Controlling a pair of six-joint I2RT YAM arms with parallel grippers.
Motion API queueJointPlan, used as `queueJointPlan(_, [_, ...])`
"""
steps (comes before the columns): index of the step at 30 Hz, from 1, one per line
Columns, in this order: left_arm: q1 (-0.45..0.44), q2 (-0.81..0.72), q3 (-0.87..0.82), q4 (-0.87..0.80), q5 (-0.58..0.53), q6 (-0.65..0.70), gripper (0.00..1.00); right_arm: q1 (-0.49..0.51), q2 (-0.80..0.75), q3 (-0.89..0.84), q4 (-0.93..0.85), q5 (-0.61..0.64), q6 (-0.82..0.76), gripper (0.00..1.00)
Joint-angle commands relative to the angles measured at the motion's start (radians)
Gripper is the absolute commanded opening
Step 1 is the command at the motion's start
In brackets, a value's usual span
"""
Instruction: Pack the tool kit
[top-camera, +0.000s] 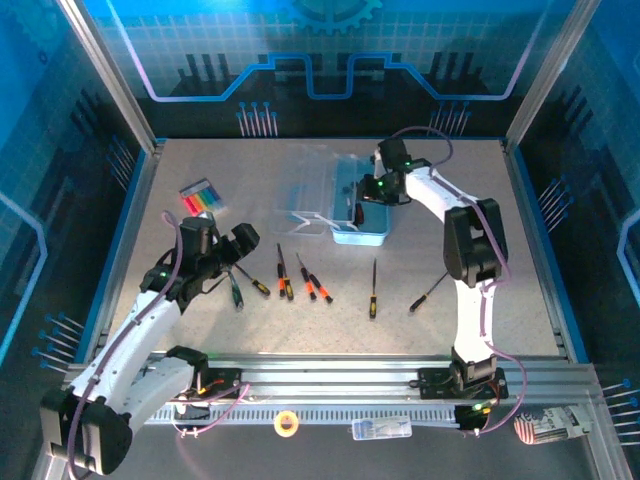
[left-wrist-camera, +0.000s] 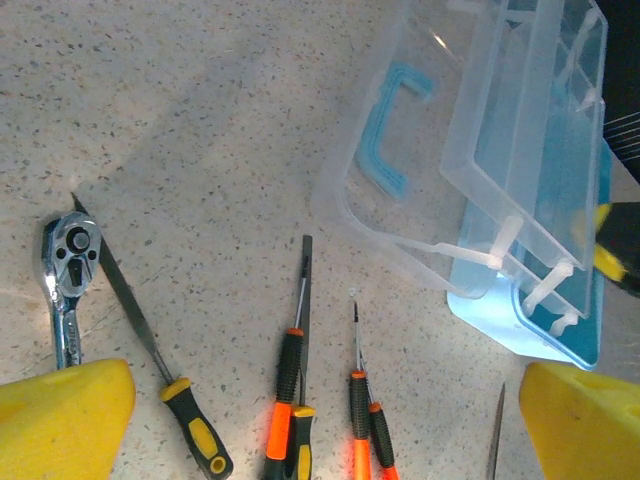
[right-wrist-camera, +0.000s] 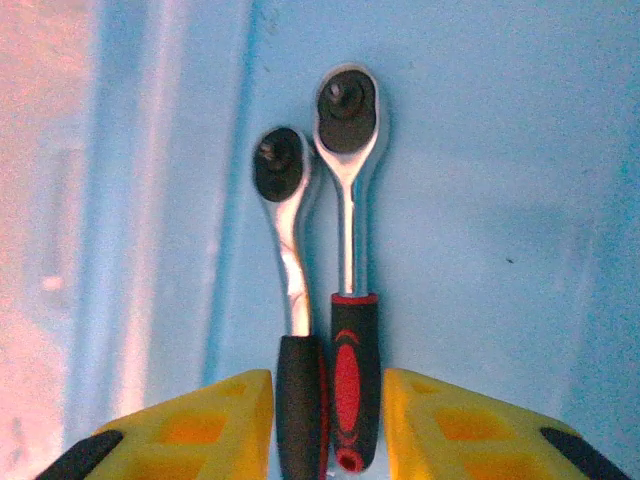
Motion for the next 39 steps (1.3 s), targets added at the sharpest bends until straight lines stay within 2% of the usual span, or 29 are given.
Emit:
queueJointPlan(1, [0.013, 0.015, 0.036, -0.029, -0.014, 0.023, 0.99, -0.010, -0.110, -0.047, 0.028, 0.011, 0.028, 0.35])
queueJointPlan(5, [0.024, 0.046, 0.039, -0.047, -0.020, 0.029, 0.99, -0.009, -0.230, -0.157, 0.084, 0.033, 0.039, 0.35])
queueJointPlan(10, [0.030, 0.119, 0.047, -0.100, -0.033, 0.030, 0.99, 0.006, -0.449, -0.424, 0.277, -0.002, 0.076, 0.35])
queueJointPlan(14, [0.032, 0.176, 0.044, -0.114, -0.008, 0.018, 0.87, 0.052, -0.582, -0.615, 0.391, -0.012, 0.069, 0.35])
queueJointPlan(18, [0.032, 0.217, 0.028, -0.123, -0.039, -0.005, 0.74, 0.080, -0.671, -0.769, 0.487, -0.033, 0.084, 0.35])
queueJointPlan(23, [0.048, 0.300, 0.028, -0.145, -0.128, -0.032, 0.64, 0.118, -0.707, -0.889, 0.602, -0.014, 0.109, 0.34])
queueJointPlan(26, [0.074, 0.354, 0.043, -0.135, -0.118, -0.027, 0.53, 0.132, -0.702, -0.929, 0.656, -0.010, 0.114, 0.34])
queueJointPlan(30, [0.108, 0.400, 0.047, -0.083, -0.086, -0.001, 0.50, 0.134, -0.705, -0.958, 0.679, -0.022, 0.136, 0.34])
queueJointPlan(36, [0.107, 0.454, 0.048, -0.068, -0.079, 0.007, 0.43, 0.133, -0.711, -0.974, 0.691, -0.016, 0.152, 0.34])
queueJointPlan(39, [0.107, 0.481, 0.037, -0.051, -0.078, 0.004, 0.36, 0.133, -0.721, -0.985, 0.705, -0.019, 0.159, 0.34])
